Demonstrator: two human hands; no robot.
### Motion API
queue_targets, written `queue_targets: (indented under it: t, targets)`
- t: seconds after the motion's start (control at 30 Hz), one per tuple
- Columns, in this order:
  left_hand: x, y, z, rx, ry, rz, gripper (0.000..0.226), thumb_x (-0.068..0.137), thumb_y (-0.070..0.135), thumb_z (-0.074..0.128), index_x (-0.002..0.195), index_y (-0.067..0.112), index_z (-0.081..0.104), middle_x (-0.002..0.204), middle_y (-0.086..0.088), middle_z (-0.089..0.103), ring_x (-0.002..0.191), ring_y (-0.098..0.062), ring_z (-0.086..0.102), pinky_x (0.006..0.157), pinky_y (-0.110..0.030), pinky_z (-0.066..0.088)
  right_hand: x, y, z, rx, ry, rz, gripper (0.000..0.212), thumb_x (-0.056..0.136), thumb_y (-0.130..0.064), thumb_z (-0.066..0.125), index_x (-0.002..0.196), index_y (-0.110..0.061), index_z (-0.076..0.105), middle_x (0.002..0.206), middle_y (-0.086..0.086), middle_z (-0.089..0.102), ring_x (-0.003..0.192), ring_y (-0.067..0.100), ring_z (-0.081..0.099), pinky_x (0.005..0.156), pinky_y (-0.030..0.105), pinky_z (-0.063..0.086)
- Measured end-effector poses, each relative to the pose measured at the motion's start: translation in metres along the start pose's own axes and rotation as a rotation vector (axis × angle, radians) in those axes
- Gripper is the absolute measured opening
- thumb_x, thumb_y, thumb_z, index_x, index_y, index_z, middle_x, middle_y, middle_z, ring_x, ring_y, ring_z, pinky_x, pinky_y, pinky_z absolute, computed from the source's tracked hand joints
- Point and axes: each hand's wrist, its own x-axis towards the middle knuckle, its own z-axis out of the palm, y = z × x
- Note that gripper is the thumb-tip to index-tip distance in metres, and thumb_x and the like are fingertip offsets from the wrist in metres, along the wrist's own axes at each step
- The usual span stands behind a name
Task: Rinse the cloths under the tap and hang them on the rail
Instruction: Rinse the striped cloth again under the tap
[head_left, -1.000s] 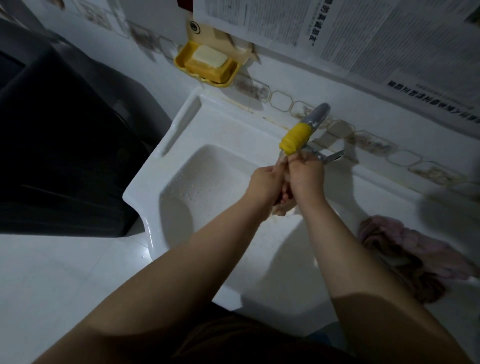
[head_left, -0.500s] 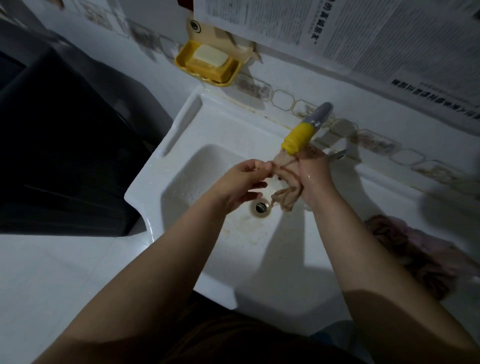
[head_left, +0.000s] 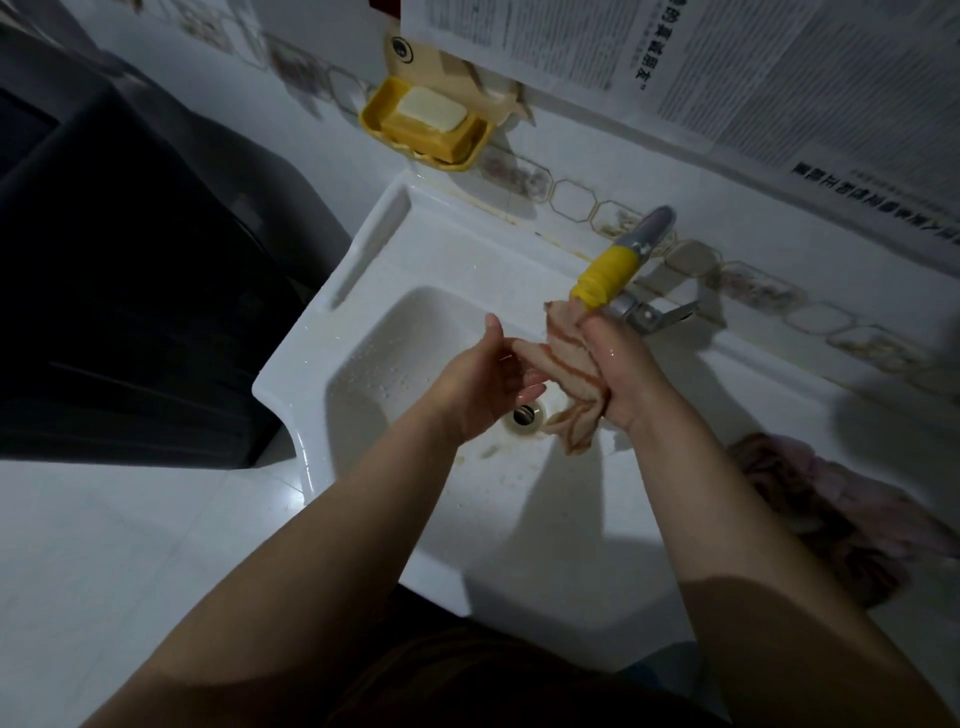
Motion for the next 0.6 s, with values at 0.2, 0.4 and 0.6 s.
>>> queue_targets:
  t: [0.2, 0.4, 0.6]
  targets:
    - [-0.006, -0.002, 0.000, 0.156, -0.173, -0.038, 0.051, 0.099, 0.050, 0.032, 0.108, 0.011, 0.063, 0.093, -0.005, 0.065, 0.089, -0.018, 0.061, 0.080, -0.027, 0.051, -0.003, 0.007, -0.009, -0.119, 0.025, -0.090, 0.026, 0.095, -0.029, 0.053, 0.083, -0.019, 0.074, 0.089, 0.005, 0.074, 0.088, 0.021, 0.069, 0.091, 0.042, 0.051]
    - [-0.005, 0.021, -0.001, 0.250, 0.024, 0.264, 0.043, 0.101, 0.033, 0.043, 0.114, -0.006, 0.058, 0.101, -0.022, 0.061, 0.095, -0.030, 0.059, 0.093, -0.045, 0.051, 0.000, 0.007, -0.021, -0.205, 0.118, -0.159, 0.017, 0.094, -0.018, 0.054, 0.087, -0.016, 0.069, 0.087, 0.002, 0.073, 0.088, 0.018, 0.068, 0.083, 0.036, 0.053]
    - [0.011, 0.047, 0.025, 0.364, 0.390, 0.244, 0.056, 0.097, 0.053, 0.040, 0.074, 0.007, 0.062, 0.078, -0.011, 0.064, 0.079, -0.028, 0.065, 0.076, -0.037, 0.053, -0.004, 0.004, 0.002, -0.395, 0.452, -0.361, 0.024, 0.090, -0.026, 0.063, 0.077, -0.006, 0.062, 0.078, 0.012, 0.068, 0.071, 0.020, 0.061, 0.060, 0.022, 0.045]
